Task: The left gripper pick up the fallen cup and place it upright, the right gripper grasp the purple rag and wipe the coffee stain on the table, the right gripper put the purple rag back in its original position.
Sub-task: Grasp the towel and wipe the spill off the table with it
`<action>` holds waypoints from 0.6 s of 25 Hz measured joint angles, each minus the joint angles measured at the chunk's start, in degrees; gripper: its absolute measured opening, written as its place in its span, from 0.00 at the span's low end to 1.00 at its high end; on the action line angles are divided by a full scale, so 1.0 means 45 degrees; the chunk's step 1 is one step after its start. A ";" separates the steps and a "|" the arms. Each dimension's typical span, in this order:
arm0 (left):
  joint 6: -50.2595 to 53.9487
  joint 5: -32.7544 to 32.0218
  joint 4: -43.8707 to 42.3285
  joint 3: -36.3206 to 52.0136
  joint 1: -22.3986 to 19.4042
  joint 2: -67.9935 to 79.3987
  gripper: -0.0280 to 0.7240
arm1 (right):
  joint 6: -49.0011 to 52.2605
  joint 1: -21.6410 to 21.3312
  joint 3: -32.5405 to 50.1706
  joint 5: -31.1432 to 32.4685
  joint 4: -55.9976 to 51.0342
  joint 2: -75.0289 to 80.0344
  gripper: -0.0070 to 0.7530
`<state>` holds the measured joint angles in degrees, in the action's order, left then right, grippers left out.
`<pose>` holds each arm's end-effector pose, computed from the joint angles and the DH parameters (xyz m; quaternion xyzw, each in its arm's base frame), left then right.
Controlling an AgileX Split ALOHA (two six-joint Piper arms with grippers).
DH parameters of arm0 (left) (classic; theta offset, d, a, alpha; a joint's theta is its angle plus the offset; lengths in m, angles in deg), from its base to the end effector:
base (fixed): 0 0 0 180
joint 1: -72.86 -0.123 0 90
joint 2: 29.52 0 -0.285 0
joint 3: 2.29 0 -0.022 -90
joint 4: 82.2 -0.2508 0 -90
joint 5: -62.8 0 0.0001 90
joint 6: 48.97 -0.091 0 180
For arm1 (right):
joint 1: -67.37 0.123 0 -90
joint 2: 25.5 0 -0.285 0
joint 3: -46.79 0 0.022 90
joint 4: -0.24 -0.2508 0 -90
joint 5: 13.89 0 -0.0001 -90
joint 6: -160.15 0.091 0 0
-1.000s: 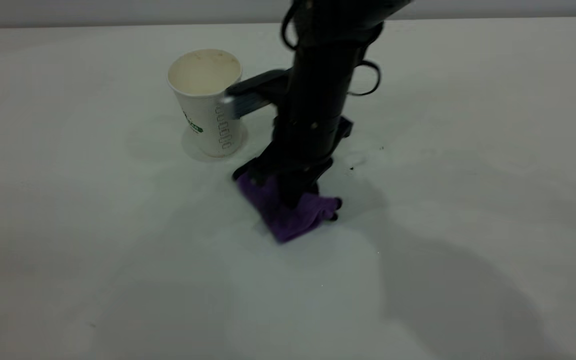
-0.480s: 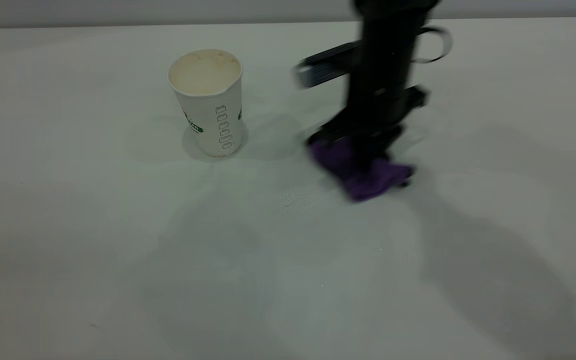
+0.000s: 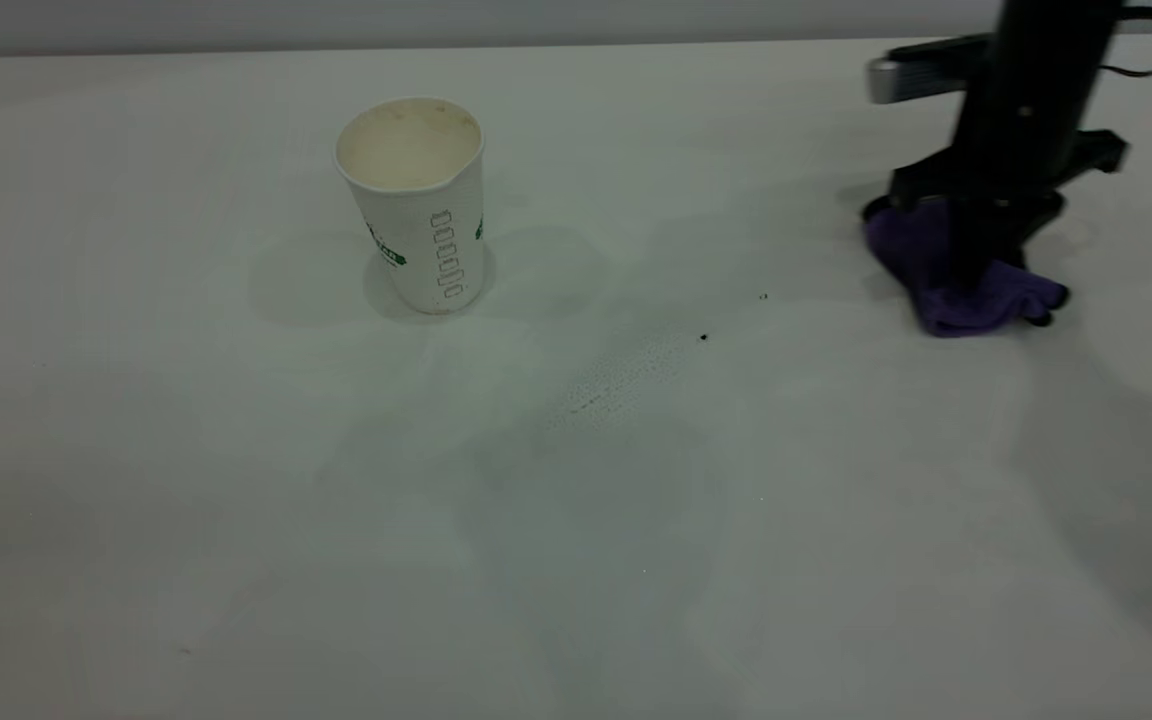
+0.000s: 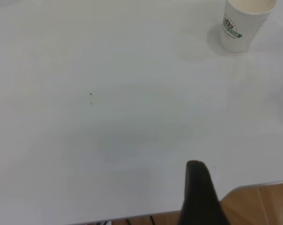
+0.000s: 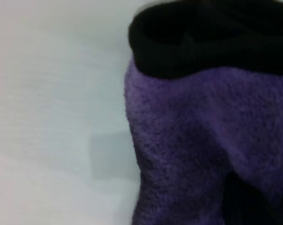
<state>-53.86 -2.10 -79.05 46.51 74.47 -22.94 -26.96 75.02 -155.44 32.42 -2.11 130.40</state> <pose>-0.0109 -0.0042 0.2704 0.0514 0.8654 -0.0131 0.4983 0.4523 0.0635 -0.0089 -0.1144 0.9933 0.0148 0.0001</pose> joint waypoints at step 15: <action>0.0000 0.0000 0.0000 0.0000 0.0000 0.0000 0.73 | -0.2389 0.0199 -0.0824 0.2027 -0.3124 0.0253 0.44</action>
<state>-53.86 -2.10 -79.05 46.51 74.47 -22.94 -37.71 75.92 -159.15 41.54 -16.17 131.54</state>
